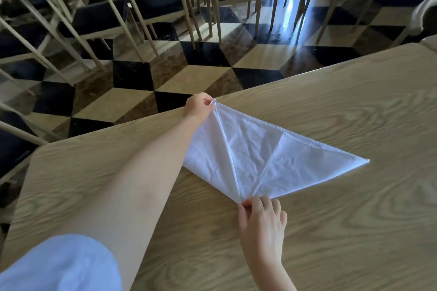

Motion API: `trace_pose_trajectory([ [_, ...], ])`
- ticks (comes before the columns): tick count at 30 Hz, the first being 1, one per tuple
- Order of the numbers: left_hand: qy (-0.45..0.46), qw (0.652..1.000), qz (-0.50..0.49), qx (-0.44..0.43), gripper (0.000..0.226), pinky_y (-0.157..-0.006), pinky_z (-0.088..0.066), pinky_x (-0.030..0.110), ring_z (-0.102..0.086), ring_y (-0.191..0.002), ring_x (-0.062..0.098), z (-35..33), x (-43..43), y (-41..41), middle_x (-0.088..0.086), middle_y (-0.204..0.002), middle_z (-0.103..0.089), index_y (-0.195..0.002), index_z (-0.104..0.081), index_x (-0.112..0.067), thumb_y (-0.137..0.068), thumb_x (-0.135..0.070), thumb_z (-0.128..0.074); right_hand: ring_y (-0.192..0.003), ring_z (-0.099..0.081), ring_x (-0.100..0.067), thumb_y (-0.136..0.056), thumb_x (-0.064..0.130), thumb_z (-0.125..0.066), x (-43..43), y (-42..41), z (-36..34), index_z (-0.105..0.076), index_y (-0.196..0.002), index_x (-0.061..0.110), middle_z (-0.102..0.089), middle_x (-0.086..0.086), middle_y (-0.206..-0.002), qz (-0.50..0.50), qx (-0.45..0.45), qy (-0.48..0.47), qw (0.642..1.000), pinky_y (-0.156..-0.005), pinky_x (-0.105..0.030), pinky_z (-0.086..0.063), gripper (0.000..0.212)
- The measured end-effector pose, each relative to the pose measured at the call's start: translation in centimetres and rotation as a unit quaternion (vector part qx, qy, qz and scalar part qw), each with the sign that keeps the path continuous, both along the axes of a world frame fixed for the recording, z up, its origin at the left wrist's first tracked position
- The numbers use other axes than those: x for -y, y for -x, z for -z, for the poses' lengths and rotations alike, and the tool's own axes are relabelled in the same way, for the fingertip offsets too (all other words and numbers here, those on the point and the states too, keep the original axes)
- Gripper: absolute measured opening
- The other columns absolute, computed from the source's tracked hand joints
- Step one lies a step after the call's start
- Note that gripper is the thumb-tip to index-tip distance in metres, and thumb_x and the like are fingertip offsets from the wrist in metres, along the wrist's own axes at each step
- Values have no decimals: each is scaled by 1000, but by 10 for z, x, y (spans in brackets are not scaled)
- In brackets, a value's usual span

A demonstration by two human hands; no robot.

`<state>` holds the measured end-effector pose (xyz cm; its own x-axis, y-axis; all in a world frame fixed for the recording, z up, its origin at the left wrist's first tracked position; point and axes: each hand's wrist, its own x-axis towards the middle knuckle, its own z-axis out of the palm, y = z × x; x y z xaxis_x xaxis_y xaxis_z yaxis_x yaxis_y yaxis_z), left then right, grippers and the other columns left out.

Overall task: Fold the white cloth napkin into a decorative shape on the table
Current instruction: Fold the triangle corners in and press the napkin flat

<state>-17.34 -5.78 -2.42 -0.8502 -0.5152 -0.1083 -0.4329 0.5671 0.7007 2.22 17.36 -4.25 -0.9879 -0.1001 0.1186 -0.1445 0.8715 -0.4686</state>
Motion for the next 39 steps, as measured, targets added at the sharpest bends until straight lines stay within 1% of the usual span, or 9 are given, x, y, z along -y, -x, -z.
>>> trace_pose_trajectory([
  [7, 26, 999, -7, -27, 12, -74, -48, 32, -56, -79, 16, 3, 1, 1, -5, -78, -59, -91, -64, -17, -83, -25, -61, -62, -52, -24, -73, 28, -65, 1, 0, 2, -56, -62, 20, -53, 3, -63, 15, -24, 18, 999, -61, -30, -30, 16],
  [13, 73, 993, -70, -68, 22, -76, -42, 29, -54, -98, 22, -9, -7, -10, 5, -97, -62, -109, -59, -10, -90, -18, -51, -60, -50, -25, -73, 30, -59, 3, 0, 5, -56, -60, 18, -51, 2, -61, 24, -38, 14, 999, -61, -30, -29, 18],
  [17, 220, 953, 108, -177, 25, -77, -42, 31, -57, -98, 28, -4, -47, -70, 12, -103, -64, -107, -61, -4, -92, -8, -41, -61, -49, -24, -79, 38, -46, 4, -1, 5, -55, -61, 19, -51, 3, -62, 27, -33, 23, 999, -62, -31, -28, 27],
  [19, 246, 931, 242, -119, 39, -98, -38, 35, -51, -119, 28, 11, -63, -103, 13, -128, -58, -125, -54, -5, -94, -22, -37, -62, -49, -24, -79, 40, -44, 3, -1, 5, -55, -62, 19, -51, 4, -62, 25, -26, 29, 999, -62, -31, -29, 29],
  [21, 257, 918, 301, 6, 62, -116, -11, 35, -18, -143, 21, 22, -66, -119, 8, -154, -25, -145, -27, -12, -92, -43, -18, -63, -49, -24, -79, 41, -43, 3, -2, 5, -55, -63, 20, -51, 4, -63, 21, -22, 27, 999, -63, -31, -29, 29],
  [23, 288, 907, 298, 71, 67, -117, 7, 37, 8, -144, 13, 28, -60, -118, 0, -158, 2, -148, -2, -18, -92, -53, -10, -62, -49, -24, -79, 37, -51, 3, -2, 4, -55, -63, 19, -51, 3, -63, 16, -19, 22, 999, -62, -31, -28, 24],
  [26, 316, 897, 286, 116, 72, -116, 12, 39, 21, -141, 9, 30, -51, -106, -5, -153, 21, -147, 11, -18, -92, -58, -13, -61, -50, -26, -73, 23, -74, 3, 0, 4, -55, -61, 16, -52, 0, -62, 17, -9, 3, 1000, -62, -32, -29, 23],
  [31, 298, 912, 251, 126, 72, -115, 13, 32, 17, -142, 8, 28, -28, -72, -2, -157, 13, -148, 7, -16, -93, -57, -15, -59, -50, -27, -72, 24, -62, 4, -1, 2, -54, -61, 15, -51, -1, -62, 11, -22, -9, 1000, -59, -33, -32, 16],
  [39, 329, 908, 221, 135, 65, -117, 7, 41, 10, -144, 9, 26, -13, -48, -10, -157, 8, -149, 4, -24, -93, -56, -8, -64, -51, -27, -77, 27, -58, 3, -4, 3, -55, -64, 16, -51, -1, -66, 7, -3, -36, 999, -59, -38, -40, 18],
])
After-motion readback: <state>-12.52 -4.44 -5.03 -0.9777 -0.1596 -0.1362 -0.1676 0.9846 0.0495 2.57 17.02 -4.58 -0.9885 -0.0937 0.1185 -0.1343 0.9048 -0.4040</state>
